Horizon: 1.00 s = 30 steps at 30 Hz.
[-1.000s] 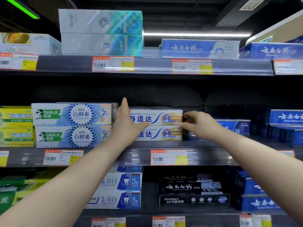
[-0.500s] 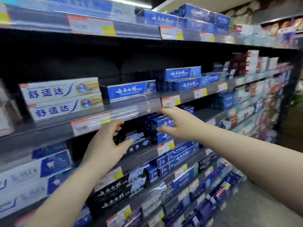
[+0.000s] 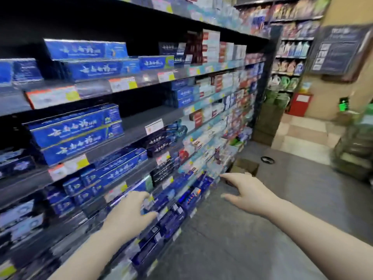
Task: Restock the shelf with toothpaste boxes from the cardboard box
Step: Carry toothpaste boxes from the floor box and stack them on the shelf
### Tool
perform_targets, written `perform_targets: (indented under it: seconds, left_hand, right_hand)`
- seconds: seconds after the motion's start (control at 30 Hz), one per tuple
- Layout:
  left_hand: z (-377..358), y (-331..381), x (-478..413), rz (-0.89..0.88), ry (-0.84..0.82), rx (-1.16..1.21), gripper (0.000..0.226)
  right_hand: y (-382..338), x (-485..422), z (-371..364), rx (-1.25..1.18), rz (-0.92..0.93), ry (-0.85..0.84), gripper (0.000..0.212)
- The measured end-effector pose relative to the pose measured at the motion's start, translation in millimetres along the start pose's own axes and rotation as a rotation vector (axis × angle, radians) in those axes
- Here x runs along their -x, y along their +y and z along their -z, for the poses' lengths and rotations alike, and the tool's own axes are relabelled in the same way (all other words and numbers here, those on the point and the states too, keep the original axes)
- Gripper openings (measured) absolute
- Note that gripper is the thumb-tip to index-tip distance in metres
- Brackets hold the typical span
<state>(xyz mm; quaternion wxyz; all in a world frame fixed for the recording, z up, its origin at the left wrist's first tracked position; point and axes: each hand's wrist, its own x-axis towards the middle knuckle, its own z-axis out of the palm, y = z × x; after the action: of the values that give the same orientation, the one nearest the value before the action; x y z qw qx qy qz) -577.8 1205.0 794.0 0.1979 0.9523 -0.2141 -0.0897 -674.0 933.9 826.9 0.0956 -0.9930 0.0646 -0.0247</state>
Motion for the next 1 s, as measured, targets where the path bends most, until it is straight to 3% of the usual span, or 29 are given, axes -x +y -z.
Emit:
perform_targets:
  seconds: [0.27,0.53,0.77,1.0]
  left_hand:
    - [-114,159,-68,-0.090,-0.224,-0.091,0.055]
    - [-192,244,-141,-0.128,-0.362,-0.112,0.061]
    - [-255,313,-258,-0.181,-0.444,-0.118,0.057]
    - [-276,405,-408,-0.284,-0.423,-0.148,0.059]
  right_hand:
    - [183,58,-7,0.048,-0.218,-0.116,0.060]
    - [301,68,-20,0.014,-0.379,-0.165,0.057]
    - [415,7,-26,0.046,-0.469,-0.193,0.058]
    - [525,-84,-13,0.015,-0.542,-0.216,0.057]
